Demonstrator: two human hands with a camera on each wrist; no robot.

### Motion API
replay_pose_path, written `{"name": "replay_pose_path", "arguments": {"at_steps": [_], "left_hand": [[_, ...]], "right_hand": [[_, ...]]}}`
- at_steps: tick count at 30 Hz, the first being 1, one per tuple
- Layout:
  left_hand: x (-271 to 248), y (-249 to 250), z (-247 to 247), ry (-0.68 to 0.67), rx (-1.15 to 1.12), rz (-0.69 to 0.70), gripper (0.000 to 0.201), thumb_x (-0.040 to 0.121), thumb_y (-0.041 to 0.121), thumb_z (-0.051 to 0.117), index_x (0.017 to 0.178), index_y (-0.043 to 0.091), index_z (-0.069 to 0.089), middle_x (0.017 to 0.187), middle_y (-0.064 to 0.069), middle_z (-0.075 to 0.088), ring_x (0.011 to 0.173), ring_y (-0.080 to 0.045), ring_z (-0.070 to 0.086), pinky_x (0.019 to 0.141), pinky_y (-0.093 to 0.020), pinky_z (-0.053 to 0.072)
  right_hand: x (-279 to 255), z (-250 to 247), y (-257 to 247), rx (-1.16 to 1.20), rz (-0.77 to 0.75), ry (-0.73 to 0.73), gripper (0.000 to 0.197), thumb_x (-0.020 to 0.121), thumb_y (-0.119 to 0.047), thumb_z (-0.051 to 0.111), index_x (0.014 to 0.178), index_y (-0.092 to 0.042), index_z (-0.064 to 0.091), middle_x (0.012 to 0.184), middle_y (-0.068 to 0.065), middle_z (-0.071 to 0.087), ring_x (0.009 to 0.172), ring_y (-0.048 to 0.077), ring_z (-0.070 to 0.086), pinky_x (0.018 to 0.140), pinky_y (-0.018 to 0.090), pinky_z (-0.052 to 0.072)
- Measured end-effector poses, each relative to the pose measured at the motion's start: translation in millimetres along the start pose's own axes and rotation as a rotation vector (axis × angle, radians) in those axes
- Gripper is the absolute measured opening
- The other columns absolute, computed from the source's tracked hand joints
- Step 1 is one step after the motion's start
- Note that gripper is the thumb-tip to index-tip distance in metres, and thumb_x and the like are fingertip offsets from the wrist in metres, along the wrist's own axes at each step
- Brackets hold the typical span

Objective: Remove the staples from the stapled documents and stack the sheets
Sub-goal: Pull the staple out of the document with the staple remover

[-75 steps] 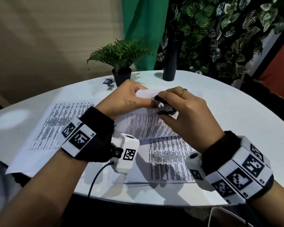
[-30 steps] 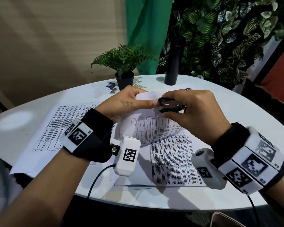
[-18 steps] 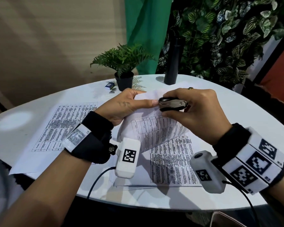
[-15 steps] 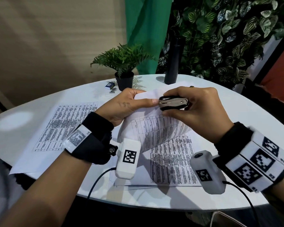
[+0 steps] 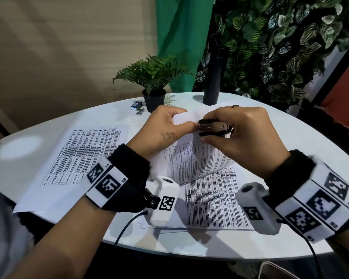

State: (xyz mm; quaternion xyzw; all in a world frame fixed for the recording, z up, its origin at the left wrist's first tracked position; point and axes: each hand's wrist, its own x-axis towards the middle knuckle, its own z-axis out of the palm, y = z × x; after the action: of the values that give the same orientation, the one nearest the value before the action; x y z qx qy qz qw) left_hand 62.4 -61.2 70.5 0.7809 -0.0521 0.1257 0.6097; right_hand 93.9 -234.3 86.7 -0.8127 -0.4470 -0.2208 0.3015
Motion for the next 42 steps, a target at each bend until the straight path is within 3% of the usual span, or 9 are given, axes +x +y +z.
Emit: {"name": "replay_pose_path", "arguments": {"at_steps": [7, 12, 16, 22, 26, 29, 33, 38, 42], "left_hand": [[0, -1, 1, 0.057, 0.333, 0.144, 0.049, 0.070, 0.055, 0.055, 0.081, 0.008, 0.066, 0.074, -0.022, 0.060, 0.064, -0.028, 0.053, 0.059, -0.039, 0.043], [-2, 3, 6, 0.075, 0.556, 0.163, 0.062, 0.068, 0.064, 0.039, 0.086, 0.011, 0.066, 0.080, -0.006, 0.063, 0.084, -0.023, 0.052, 0.076, -0.038, 0.042], [-1, -1, 4, 0.123, 0.699, 0.100, 0.038, 0.082, 0.048, 0.054, 0.091, 0.013, 0.066, 0.084, -0.001, 0.062, 0.094, -0.025, 0.053, 0.081, -0.038, 0.042], [0, -3, -5, 0.084, 0.495, 0.090, 0.047, 0.063, 0.061, 0.043, 0.076, 0.018, 0.059, 0.076, -0.024, 0.065, 0.076, -0.037, 0.061, 0.075, -0.041, 0.049], [3, -4, -14, 0.035, 0.423, 0.049, 0.068, 0.067, 0.058, 0.052, 0.109, 0.006, 0.066, 0.085, -0.025, 0.069, 0.079, -0.034, 0.067, 0.081, -0.038, 0.053], [2, 1, -16, -0.041, 0.297, 0.016, 0.024, 0.086, 0.027, 0.064, 0.094, 0.005, 0.067, 0.082, -0.010, 0.071, 0.074, -0.020, 0.066, 0.072, -0.025, 0.049], [3, 2, -22, -0.122, 0.151, -0.034, 0.009, 0.089, 0.008, 0.059, 0.090, 0.012, 0.067, 0.072, 0.015, 0.072, 0.067, 0.004, 0.065, 0.063, -0.009, 0.047], [5, 2, -34, -0.153, 0.109, -0.100, 0.015, 0.088, 0.006, 0.058, 0.080, 0.016, 0.067, 0.067, 0.011, 0.071, 0.062, -0.001, 0.065, 0.058, -0.011, 0.049], [6, 4, -40, -0.196, 0.122, -0.133, 0.007, 0.080, 0.016, 0.064, 0.082, 0.013, 0.070, 0.073, 0.005, 0.073, 0.065, -0.008, 0.068, 0.061, -0.017, 0.053]], "right_hand": [[2, -5, -5, 0.110, 0.075, 0.003, 0.027, 0.064, -0.027, 0.072, 0.085, -0.011, 0.072, 0.072, 0.003, 0.069, 0.067, 0.019, 0.062, 0.063, 0.035, 0.045], [0, 0, -4, 0.051, 0.087, 0.040, 0.021, 0.068, -0.027, 0.070, 0.082, -0.010, 0.070, 0.069, 0.003, 0.068, 0.064, 0.021, 0.061, 0.061, 0.037, 0.047], [-1, -1, -8, -0.040, 0.024, 0.143, 0.022, 0.071, -0.024, 0.069, 0.075, -0.003, 0.064, 0.068, 0.008, 0.066, 0.062, 0.028, 0.061, 0.055, 0.039, 0.050], [-9, -4, -1, -0.068, 0.173, 0.033, 0.023, 0.069, -0.029, 0.071, 0.076, -0.007, 0.066, 0.070, 0.008, 0.068, 0.068, 0.029, 0.063, 0.063, 0.041, 0.050], [-26, 4, 11, -0.132, 0.338, -0.151, 0.020, 0.072, -0.027, 0.076, 0.081, -0.011, 0.070, 0.079, 0.007, 0.071, 0.080, 0.027, 0.064, 0.071, 0.034, 0.048], [-35, 11, 18, -0.106, 0.420, -0.208, 0.025, 0.069, -0.030, 0.077, 0.087, -0.013, 0.071, 0.084, 0.002, 0.072, 0.083, 0.020, 0.065, 0.075, 0.029, 0.048], [-42, 14, 29, 0.067, 0.487, -0.194, 0.034, 0.062, -0.024, 0.083, 0.094, -0.018, 0.070, 0.088, -0.003, 0.072, 0.083, 0.012, 0.067, 0.081, 0.025, 0.050], [-41, 11, 49, 0.513, 0.665, 0.002, 0.043, 0.047, -0.021, 0.089, 0.084, -0.021, 0.068, 0.101, 0.005, 0.067, 0.089, 0.016, 0.067, 0.084, 0.026, 0.052], [-34, 12, 53, 0.974, 0.723, 0.004, 0.052, 0.039, -0.005, 0.089, 0.084, -0.014, 0.066, 0.095, 0.007, 0.068, 0.073, 0.007, 0.067, 0.061, 0.015, 0.050]]}}
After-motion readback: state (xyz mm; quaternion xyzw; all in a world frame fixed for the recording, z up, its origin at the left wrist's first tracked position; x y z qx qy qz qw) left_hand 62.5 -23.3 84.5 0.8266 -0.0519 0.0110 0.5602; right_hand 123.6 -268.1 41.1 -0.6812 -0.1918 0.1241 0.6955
